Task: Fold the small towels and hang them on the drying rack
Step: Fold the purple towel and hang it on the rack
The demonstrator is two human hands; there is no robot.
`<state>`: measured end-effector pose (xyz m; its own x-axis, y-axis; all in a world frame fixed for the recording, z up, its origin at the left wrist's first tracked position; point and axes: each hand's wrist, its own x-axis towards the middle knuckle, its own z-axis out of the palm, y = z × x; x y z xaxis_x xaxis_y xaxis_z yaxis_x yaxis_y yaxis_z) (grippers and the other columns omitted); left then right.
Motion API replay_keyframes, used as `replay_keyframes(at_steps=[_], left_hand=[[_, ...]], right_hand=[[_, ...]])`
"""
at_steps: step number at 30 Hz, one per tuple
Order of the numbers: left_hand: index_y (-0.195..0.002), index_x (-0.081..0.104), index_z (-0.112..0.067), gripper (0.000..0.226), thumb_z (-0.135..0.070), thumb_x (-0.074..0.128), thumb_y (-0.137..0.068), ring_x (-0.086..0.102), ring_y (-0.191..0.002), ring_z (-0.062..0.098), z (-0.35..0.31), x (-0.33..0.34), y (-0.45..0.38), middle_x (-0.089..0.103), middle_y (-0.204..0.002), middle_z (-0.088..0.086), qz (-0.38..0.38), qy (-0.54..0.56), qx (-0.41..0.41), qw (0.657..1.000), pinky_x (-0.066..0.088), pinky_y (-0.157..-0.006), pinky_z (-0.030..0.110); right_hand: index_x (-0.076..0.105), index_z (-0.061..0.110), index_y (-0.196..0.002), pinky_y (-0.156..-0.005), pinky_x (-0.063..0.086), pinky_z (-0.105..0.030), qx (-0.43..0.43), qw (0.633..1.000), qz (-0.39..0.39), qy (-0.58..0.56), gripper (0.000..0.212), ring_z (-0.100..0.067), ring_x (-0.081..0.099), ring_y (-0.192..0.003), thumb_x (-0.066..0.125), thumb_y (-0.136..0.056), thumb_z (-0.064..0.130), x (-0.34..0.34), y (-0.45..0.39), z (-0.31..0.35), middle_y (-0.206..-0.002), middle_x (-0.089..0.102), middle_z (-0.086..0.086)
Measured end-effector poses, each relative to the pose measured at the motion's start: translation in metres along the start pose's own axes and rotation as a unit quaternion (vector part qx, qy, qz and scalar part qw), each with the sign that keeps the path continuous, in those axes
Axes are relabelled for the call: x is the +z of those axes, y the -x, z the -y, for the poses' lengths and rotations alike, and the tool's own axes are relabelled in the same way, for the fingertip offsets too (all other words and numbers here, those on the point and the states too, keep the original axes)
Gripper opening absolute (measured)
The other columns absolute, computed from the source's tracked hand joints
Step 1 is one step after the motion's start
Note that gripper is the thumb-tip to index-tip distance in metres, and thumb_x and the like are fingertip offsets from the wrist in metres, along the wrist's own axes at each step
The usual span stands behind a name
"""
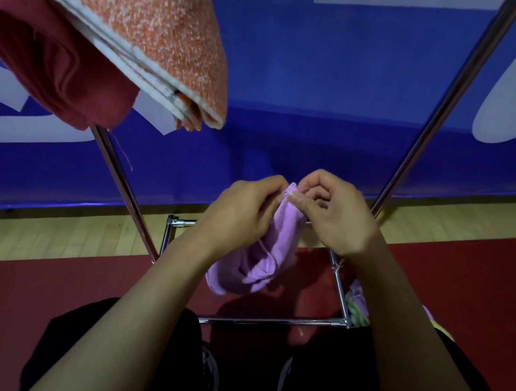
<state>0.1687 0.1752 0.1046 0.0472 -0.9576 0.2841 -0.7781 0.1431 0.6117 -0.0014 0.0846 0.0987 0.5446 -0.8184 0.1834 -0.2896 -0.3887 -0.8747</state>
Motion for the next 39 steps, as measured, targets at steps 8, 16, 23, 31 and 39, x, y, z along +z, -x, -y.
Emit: replay_keyframes(at_steps=[8, 16, 23, 31, 39], left_hand=[[-0.098, 0.058, -0.023, 0.027, -0.045, 0.043, -0.105, 0.057, -0.070, 0.029, -0.002, 0.001, -0.002, 0.062, -0.074, -0.002, 0.004, 0.012, 0.011, 1.000, 0.052, -0.066, 0.048], [-0.095, 0.053, -0.029, 0.016, -0.038, 0.046, -0.107, 0.048, -0.063, 0.014, 0.002, 0.000, 0.000, 0.056, -0.069, -0.010, 0.025, 0.017, 0.030, 0.999, 0.048, -0.063, 0.043], [-0.100, 0.060, -0.021, 0.016, -0.031, 0.049, -0.107, 0.052, -0.068, 0.018, 0.006, -0.003, 0.001, 0.061, -0.078, -0.007, 0.047, 0.021, 0.039, 0.998, 0.050, -0.068, 0.047], [-0.095, 0.062, -0.020, 0.010, -0.028, 0.058, -0.099, 0.064, -0.076, 0.021, 0.006, -0.006, -0.001, 0.070, -0.083, -0.003, 0.055, 0.048, -0.022, 0.997, 0.052, -0.073, 0.044], [-0.122, 0.071, -0.026, 0.030, -0.032, 0.071, -0.093, 0.067, -0.108, 0.022, 0.048, -0.025, 0.001, 0.073, -0.118, -0.001, 0.201, -0.122, -0.121, 0.964, 0.045, -0.084, 0.029]], right_hand=[[0.062, 0.024, -0.090, -0.072, 0.054, -0.053, 0.006, 0.999, 0.009, -0.034, 0.027, -0.021, 0.059, -0.066, 0.068, -0.084, 0.050, -0.003, 0.002, 0.001, -0.075, 0.070, -0.009], [0.059, 0.009, -0.095, -0.070, 0.047, -0.039, 0.026, 0.997, 0.040, -0.067, 0.015, -0.016, 0.056, -0.070, 0.067, -0.099, 0.021, -0.004, 0.002, -0.001, -0.069, 0.067, -0.005], [0.068, 0.027, -0.099, -0.081, 0.051, -0.018, 0.011, 0.997, 0.074, -0.011, 0.005, -0.001, 0.068, -0.084, 0.065, -0.100, 0.023, -0.004, 0.003, 0.000, -0.094, 0.069, 0.007], [0.067, 0.008, -0.091, -0.084, 0.047, -0.016, -0.146, 0.981, -0.068, 0.112, 0.009, -0.011, 0.062, -0.091, 0.067, -0.098, 0.015, 0.011, 0.001, 0.004, -0.100, 0.063, -0.002], [0.052, 0.016, -0.110, -0.065, 0.034, -0.020, 0.003, 0.984, -0.167, 0.067, 0.019, -0.001, 0.053, -0.076, 0.043, -0.109, 0.032, -0.014, -0.003, 0.010, -0.083, 0.059, 0.019]])
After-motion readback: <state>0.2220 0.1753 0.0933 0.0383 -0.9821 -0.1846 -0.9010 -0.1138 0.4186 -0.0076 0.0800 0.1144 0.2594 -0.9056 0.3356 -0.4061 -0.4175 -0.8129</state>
